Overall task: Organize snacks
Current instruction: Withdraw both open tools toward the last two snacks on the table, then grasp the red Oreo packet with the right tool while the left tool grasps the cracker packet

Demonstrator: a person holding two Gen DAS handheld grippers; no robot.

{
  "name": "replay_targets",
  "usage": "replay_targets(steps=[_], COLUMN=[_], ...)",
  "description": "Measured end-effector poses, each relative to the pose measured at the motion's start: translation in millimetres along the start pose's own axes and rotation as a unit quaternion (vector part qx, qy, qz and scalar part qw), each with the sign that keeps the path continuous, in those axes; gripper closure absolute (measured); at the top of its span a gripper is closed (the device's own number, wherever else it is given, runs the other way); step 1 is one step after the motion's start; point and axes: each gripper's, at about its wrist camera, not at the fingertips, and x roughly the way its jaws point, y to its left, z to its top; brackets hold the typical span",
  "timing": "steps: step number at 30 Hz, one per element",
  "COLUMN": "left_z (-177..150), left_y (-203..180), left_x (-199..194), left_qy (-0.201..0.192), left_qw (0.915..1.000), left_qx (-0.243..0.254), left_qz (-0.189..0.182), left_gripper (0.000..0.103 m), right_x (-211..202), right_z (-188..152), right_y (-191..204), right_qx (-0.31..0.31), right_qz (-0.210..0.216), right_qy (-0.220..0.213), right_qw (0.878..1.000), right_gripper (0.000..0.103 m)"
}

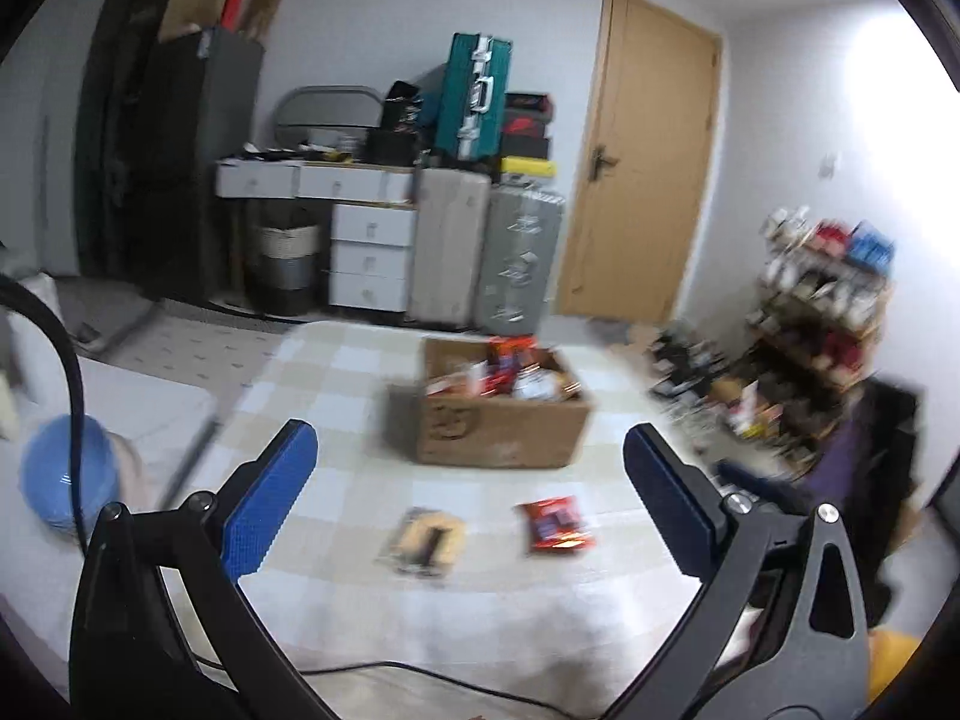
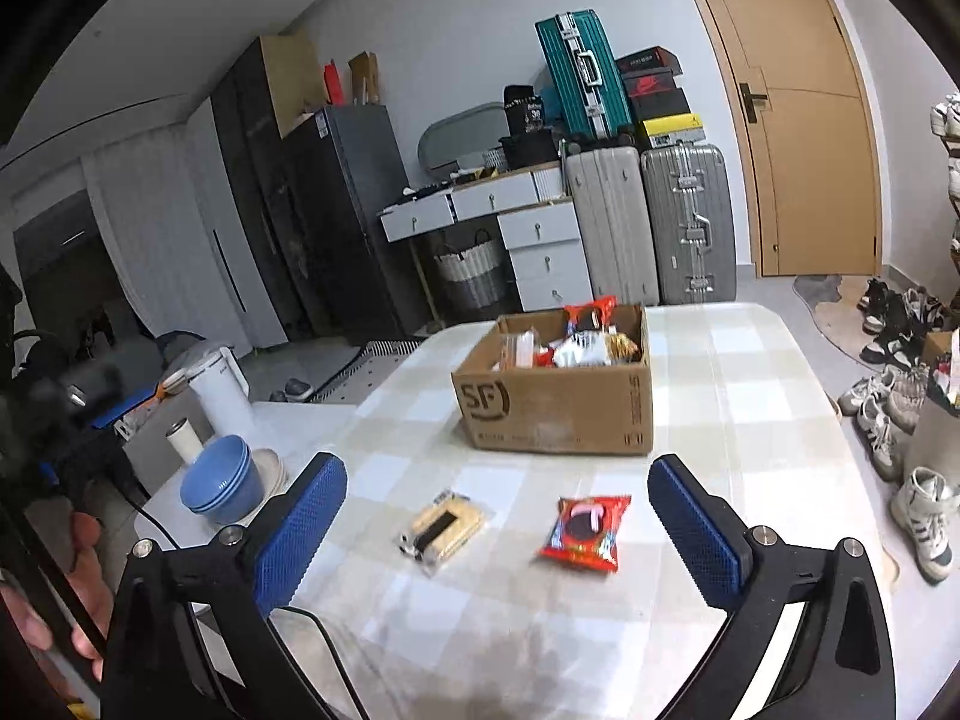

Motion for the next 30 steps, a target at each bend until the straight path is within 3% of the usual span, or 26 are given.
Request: replay_targets(steps=[8, 15, 21, 26, 30], left_z=[-35, -67, -90, -108, -111], left_y=[34, 56, 47, 34, 30], left_x=[68, 159, 227, 268, 280], left_qy=[0.063, 0.131, 0.176, 0.223, 0.221], left_qw=[0.9974, 0.99, 0.9815, 0.9708, 0.9711], left_qx=[-0.014, -0.021, 0.04, 0.076, 0.084], left_qz=[0.033, 0.049, 0.063, 0.045, 0.033], left_gripper=[0.001, 0.001, 0.001, 0.001, 0.001], right_x=[28, 91, 149, 180, 201], right_z=[-12, -32, -48, -45, -51], right_y=[-5, -27, -51, -64, -66], right_qx=[-0.009, -0.001, -0.001, -0.011, -0.024], right_qz=[-0.02, -0.046, -0.071, -0.079, -0.078], right_qy=[0.024, 0.09, 0.147, 0.165, 0.192], right_qw=[0.999, 0.995, 0.987, 0.983, 0.978], right_gripper=[0.001, 0.001, 0.001, 0.001, 0.002])
